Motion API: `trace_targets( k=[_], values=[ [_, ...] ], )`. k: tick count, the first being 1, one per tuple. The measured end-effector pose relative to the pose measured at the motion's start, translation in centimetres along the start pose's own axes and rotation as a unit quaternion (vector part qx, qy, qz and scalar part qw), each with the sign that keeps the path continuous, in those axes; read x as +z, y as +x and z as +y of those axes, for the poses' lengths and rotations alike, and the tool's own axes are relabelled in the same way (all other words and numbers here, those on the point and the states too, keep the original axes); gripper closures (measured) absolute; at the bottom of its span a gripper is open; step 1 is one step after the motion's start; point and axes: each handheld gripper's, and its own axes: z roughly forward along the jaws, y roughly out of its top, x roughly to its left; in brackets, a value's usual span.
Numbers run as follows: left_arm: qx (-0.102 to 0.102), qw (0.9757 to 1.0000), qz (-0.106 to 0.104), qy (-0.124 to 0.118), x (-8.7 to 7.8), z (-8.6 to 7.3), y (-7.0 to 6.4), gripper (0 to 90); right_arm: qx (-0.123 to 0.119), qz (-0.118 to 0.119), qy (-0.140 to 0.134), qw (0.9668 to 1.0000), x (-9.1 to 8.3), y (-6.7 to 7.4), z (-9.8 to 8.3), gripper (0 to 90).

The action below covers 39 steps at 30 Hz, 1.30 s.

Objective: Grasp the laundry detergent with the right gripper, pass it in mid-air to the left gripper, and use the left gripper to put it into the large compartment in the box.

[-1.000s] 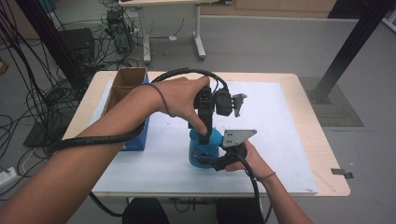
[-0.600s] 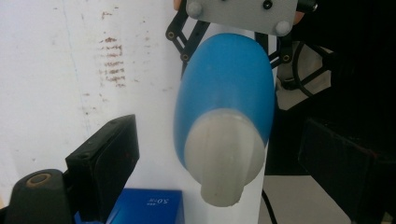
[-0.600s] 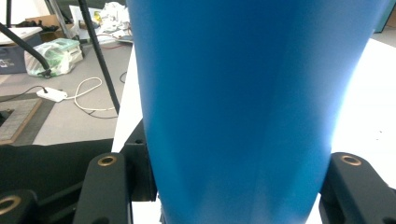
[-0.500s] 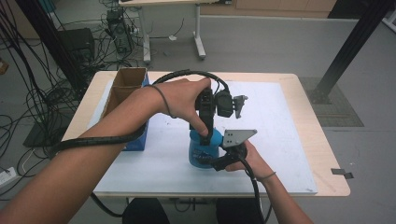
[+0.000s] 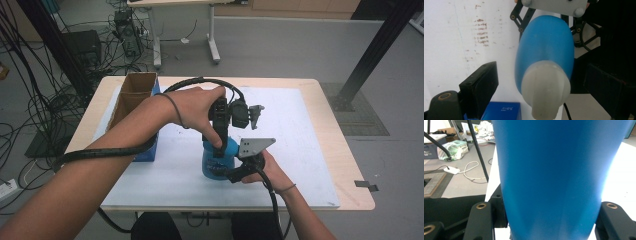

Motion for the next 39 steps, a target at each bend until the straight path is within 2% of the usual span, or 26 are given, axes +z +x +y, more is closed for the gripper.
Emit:
trace_targets(
  k=[5,11,15,18,28,39],
  values=[
    [0.001,0.9999,-0.007,0.009,0.4,0.3,0.0,13.2,-0.003,-0.001,0.000,1.0000,-0.1,0.1,0.3,41.4],
    [0.004,0.9999,-0.007,0.006,0.7,0.3,-0.1,13.6,-0.004,0.000,0.001,1.0000,-0.1,0.2,0.4,41.4],
    [0.004,0.9999,0.010,0.000,0.8,0.0,-0.5,11.6,-0.005,0.001,0.000,1.0000,-0.1,0.2,0.6,41.4],
    [0.005,0.9999,0.011,0.001,1.0,0.0,-0.7,11.7,-0.007,0.002,0.000,1.0000,-0.1,0.3,0.7,41.4],
    [0.006,0.9999,0.001,0.016,1.6,0.2,-0.5,13.7,-0.011,0.003,0.000,0.9999,0.0,0.3,1.0,41.4],
    [0.005,0.9999,-0.006,0.015,2.1,0.2,-0.3,14.9,-0.013,0.006,0.000,0.9999,0.0,0.4,1.2,41.4]
  ],
)
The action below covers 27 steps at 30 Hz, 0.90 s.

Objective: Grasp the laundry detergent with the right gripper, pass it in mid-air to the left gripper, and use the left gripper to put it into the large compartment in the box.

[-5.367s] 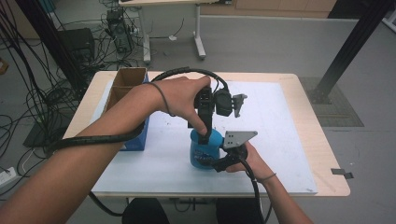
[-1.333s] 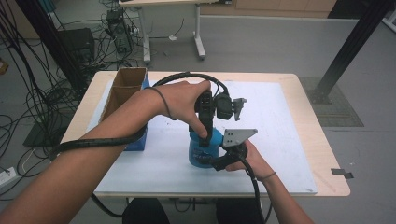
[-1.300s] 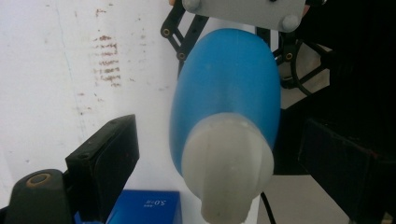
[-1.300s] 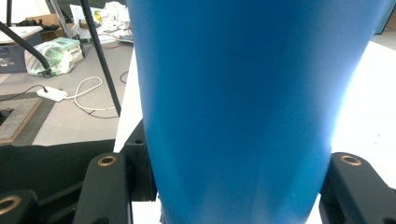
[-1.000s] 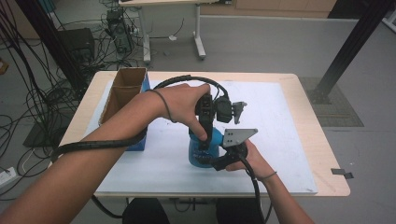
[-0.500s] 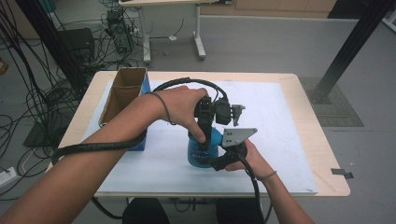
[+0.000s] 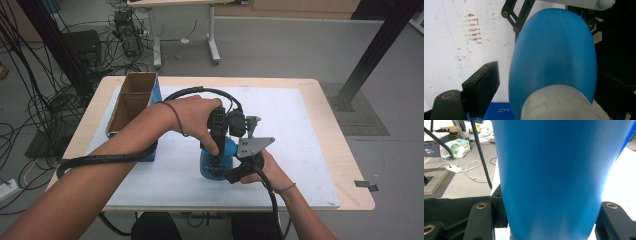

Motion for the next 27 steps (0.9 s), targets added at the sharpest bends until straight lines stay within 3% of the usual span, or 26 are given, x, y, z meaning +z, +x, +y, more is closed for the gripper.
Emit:
trace_targets(
  k=[6,17,21,27],
  values=[
    [0.000,1.0000,0.000,0.002,-0.06,0.05,-0.05,16.1,0.000,0.000,0.000,1.0000,-0.01,0.03,0.04,41.4],
    [0.002,1.0000,-0.002,0.008,0.01,0.27,-0.11,27.8,-0.003,0.001,-0.003,1.0000,0.06,0.05,0.08,41.4],
    [0.004,1.0000,-0.006,0.006,-0.18,0.29,-0.07,36.2,-0.001,0.001,-0.004,1.0000,0.01,0.03,0.12,41.4],
    [-0.002,1.0000,-0.007,0.003,-0.36,0.34,-0.06,36.9,-0.001,0.002,-0.005,1.0000,-0.16,-0.02,0.18,41.4]
  ],
)
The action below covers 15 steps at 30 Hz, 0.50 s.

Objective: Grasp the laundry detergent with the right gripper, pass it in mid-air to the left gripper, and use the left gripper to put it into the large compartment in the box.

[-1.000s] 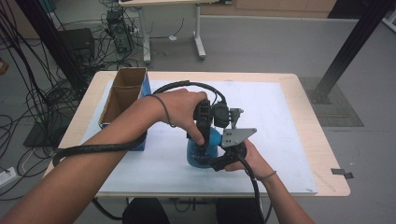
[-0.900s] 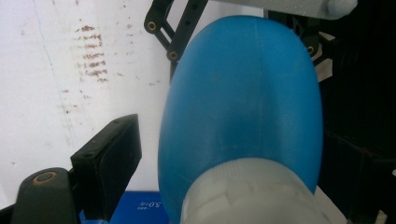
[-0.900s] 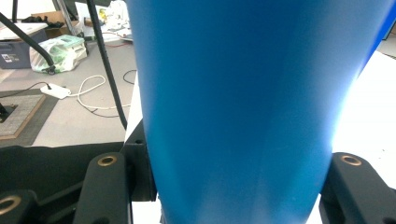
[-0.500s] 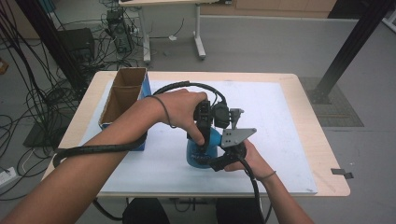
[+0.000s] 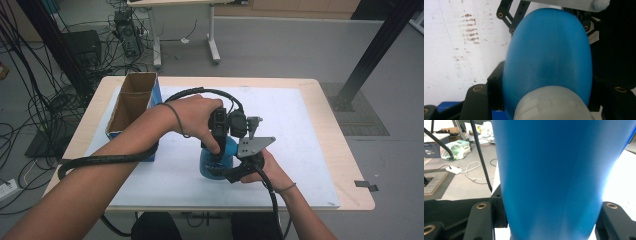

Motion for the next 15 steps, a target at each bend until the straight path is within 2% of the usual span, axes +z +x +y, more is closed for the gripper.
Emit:
trace_targets(
  k=[6,15],
  values=[
    [-0.012,0.9999,0.007,-0.006,-0.13,0.03,-0.35,37.1,0.000,-0.001,-0.003,1.0000,-0.18,-0.03,-0.04,41.3],
    [-0.022,0.9997,0.005,0.001,-0.37,0.39,-0.40,37.2,-0.003,0.003,-0.003,1.0000,-0.39,-0.20,0.13,41.0]
  ],
)
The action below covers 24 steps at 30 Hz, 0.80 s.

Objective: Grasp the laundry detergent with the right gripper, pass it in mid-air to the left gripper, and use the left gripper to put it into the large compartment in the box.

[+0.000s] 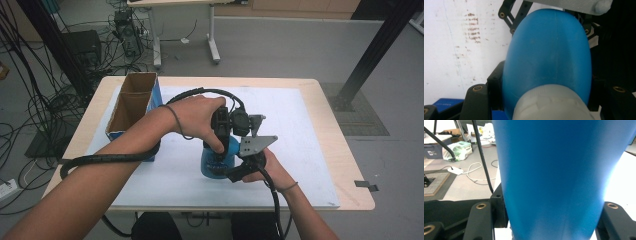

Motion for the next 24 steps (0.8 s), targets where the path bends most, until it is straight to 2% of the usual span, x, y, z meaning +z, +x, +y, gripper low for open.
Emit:
trace_targets(
  k=[24],
  values=[
    [-0.003,1.0000,-0.002,0.001,-0.12,-0.13,-0.13,37.2,0.000,0.006,-0.004,1.0000,0.19,-0.01,-0.04,40.9]
  ],
)
